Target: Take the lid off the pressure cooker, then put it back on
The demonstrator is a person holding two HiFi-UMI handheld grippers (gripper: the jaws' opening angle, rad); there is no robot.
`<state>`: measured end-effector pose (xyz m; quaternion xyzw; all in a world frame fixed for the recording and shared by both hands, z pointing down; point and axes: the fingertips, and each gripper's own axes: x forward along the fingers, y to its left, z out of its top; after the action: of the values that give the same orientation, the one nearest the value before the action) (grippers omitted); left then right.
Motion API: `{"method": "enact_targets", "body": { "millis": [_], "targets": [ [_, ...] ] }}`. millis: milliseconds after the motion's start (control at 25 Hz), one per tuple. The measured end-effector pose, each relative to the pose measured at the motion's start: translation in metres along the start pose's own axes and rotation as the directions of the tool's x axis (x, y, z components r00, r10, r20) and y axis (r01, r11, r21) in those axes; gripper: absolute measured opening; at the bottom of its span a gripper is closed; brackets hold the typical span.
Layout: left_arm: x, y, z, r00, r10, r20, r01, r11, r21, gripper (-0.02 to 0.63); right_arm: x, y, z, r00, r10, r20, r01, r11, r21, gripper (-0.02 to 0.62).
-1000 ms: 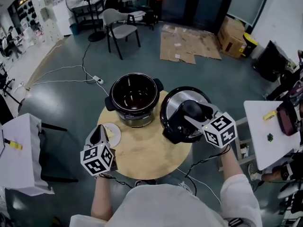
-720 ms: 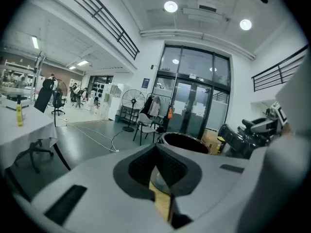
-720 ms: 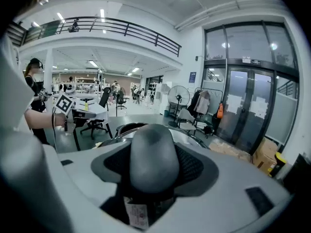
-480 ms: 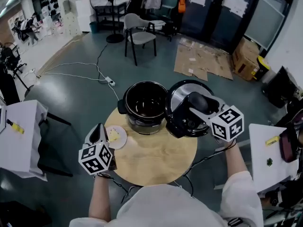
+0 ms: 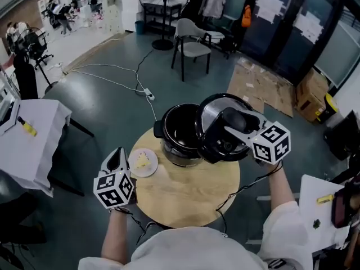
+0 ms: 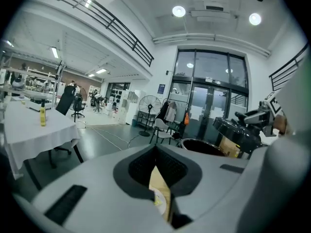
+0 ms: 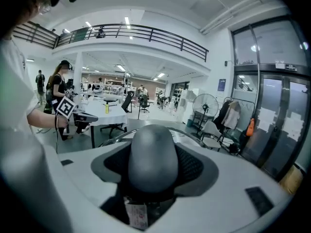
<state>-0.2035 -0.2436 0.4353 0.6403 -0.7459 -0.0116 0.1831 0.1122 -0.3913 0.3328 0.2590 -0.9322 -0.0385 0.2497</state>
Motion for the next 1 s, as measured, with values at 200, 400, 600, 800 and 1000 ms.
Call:
{"method": "enact_targets", "body": {
  "millis": [200, 400, 600, 800, 1000],
  "targets": [
    [-0.013, 0.006, 0.001, 0.998, 0.065, 0.0, -0.065, 0.998, -0.009, -0.005, 0.025, 0.0, 0.011, 0.992, 0.124, -0.01, -0.124, 0.991, -0.05, 0.279],
    [-0.024, 0.032, -0.005, 0.993, 0.122, -0.006, -0.122, 0.992, -0.014, -0.006, 0.062, 0.02, 0.018, 0.975, 0.219, -0.033, -0.222, 0.97, -0.104, 0.279],
    [-0.032, 0.028, -0.011, 0.987, 0.158, -0.013, -0.158, 0.987, -0.03, -0.005, 0.076, 0.021, 0.019, 0.955, 0.295, -0.037, -0.297, 0.947, -0.124, 0.279],
    [-0.038, 0.038, -0.025, 0.98, 0.199, -0.025, -0.2, 0.979, -0.048, -0.005, 0.098, 0.031, 0.012, 0.933, 0.357, -0.053, -0.361, 0.924, -0.128, 0.279],
    [-0.041, 0.045, -0.03, 0.972, 0.231, -0.037, -0.232, 0.971, -0.051, -0.006, 0.115, 0.036, 0.004, 0.914, 0.4, -0.064, -0.405, 0.906, -0.122, 0.279]
  ]
}}
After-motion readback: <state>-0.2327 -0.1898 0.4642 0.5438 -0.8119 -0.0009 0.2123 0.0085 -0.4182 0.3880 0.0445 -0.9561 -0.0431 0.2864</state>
